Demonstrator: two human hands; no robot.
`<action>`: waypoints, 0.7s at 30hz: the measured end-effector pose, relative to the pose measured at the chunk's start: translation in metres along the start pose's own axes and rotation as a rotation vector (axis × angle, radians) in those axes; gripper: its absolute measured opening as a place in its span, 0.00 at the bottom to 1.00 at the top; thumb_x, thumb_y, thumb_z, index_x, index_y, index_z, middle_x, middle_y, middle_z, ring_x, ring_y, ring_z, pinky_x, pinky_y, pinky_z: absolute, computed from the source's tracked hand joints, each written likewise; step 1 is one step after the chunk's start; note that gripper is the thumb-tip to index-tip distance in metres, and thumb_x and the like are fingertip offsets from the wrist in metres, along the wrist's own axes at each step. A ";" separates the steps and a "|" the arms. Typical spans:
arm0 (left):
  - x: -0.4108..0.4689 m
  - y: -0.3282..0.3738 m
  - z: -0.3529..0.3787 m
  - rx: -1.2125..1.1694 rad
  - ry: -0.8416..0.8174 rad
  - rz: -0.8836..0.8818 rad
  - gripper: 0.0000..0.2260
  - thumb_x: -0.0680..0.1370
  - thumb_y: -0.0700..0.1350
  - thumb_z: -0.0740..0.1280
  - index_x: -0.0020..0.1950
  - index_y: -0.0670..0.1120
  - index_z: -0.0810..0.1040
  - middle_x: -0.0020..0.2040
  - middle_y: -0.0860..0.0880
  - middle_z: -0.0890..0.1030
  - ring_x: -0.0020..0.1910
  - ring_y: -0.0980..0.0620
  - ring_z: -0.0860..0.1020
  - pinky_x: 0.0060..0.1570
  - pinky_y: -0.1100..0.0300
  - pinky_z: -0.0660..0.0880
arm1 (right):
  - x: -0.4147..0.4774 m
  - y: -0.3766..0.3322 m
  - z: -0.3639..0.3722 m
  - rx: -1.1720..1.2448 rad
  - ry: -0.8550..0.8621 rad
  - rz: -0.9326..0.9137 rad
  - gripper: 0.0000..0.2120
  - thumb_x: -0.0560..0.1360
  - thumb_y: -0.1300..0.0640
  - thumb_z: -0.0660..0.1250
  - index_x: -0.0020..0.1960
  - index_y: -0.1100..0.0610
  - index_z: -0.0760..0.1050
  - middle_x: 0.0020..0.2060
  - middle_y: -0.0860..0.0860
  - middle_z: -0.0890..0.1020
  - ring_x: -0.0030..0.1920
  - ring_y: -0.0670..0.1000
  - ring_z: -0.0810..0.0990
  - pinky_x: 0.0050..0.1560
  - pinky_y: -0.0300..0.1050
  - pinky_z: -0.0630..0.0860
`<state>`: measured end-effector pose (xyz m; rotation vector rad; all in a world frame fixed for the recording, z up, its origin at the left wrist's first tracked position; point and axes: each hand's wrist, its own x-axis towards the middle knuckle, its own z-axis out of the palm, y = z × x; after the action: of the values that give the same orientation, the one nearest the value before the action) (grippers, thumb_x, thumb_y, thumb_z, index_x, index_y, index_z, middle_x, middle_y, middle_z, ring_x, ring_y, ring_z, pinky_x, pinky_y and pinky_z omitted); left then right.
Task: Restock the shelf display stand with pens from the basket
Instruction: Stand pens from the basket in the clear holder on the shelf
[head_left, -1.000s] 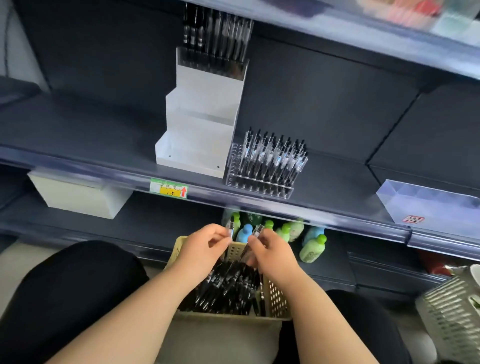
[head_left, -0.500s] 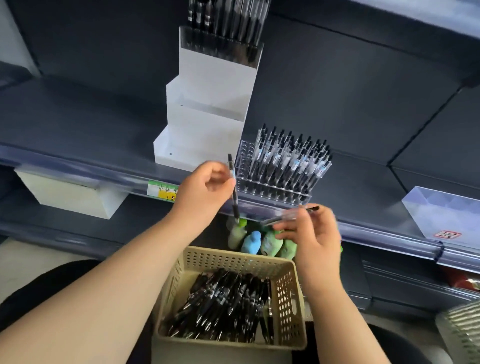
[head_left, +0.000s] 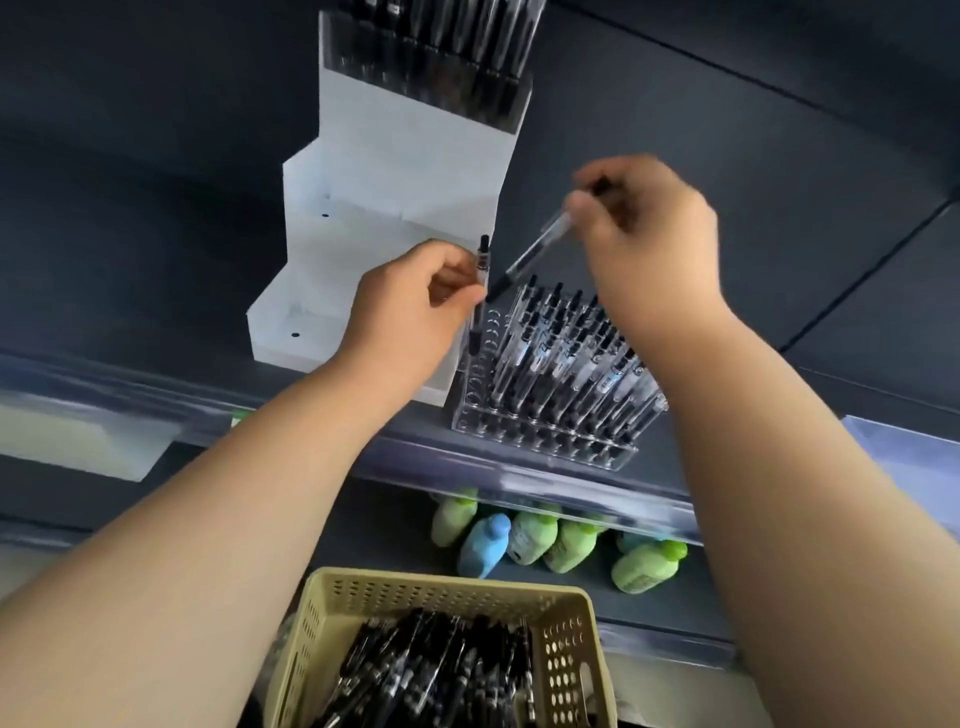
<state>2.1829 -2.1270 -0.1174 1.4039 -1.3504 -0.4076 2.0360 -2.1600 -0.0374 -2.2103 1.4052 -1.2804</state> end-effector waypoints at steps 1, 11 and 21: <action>0.002 -0.002 0.001 0.008 -0.008 0.000 0.07 0.75 0.41 0.70 0.52 0.45 0.79 0.41 0.57 0.78 0.40 0.68 0.74 0.43 0.81 0.68 | 0.007 0.002 0.006 -0.080 -0.066 -0.019 0.07 0.77 0.57 0.64 0.54 0.52 0.78 0.37 0.41 0.76 0.37 0.41 0.75 0.39 0.23 0.69; 0.009 -0.013 0.005 0.010 0.021 -0.058 0.07 0.74 0.42 0.70 0.52 0.47 0.80 0.39 0.59 0.78 0.38 0.69 0.74 0.42 0.82 0.66 | 0.029 0.022 0.034 -0.299 -0.334 -0.037 0.08 0.77 0.57 0.63 0.55 0.53 0.78 0.35 0.43 0.74 0.33 0.39 0.72 0.30 0.23 0.67; 0.008 -0.008 0.005 -0.019 0.046 -0.034 0.07 0.74 0.42 0.70 0.51 0.47 0.80 0.39 0.59 0.78 0.38 0.68 0.75 0.42 0.81 0.67 | 0.032 0.016 0.033 -0.429 -0.440 -0.034 0.07 0.77 0.55 0.64 0.53 0.51 0.78 0.39 0.44 0.76 0.43 0.49 0.77 0.46 0.40 0.73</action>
<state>2.1855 -2.1382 -0.1228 1.4138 -1.2838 -0.4073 2.0565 -2.2029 -0.0489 -2.5790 1.5625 -0.4684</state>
